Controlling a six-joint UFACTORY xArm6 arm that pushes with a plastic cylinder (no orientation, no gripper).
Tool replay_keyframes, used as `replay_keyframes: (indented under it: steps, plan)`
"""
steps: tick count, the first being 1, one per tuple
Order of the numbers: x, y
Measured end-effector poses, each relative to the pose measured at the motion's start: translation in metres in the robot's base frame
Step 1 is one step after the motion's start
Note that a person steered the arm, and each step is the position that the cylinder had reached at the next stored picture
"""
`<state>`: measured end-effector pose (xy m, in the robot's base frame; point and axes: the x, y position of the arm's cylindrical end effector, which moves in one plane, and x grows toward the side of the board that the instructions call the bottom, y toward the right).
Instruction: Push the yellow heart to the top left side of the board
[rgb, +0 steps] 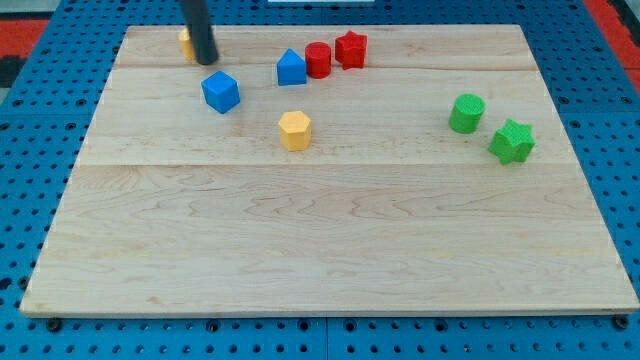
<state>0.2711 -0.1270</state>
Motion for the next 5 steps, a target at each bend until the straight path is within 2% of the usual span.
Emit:
replay_keyframes:
  steps: [1,2,4,5]
  plan:
    - [-0.026,0.033]
    - [-0.078,0.020]
    - [-0.057,-0.039]
    - [-0.020,-0.007]
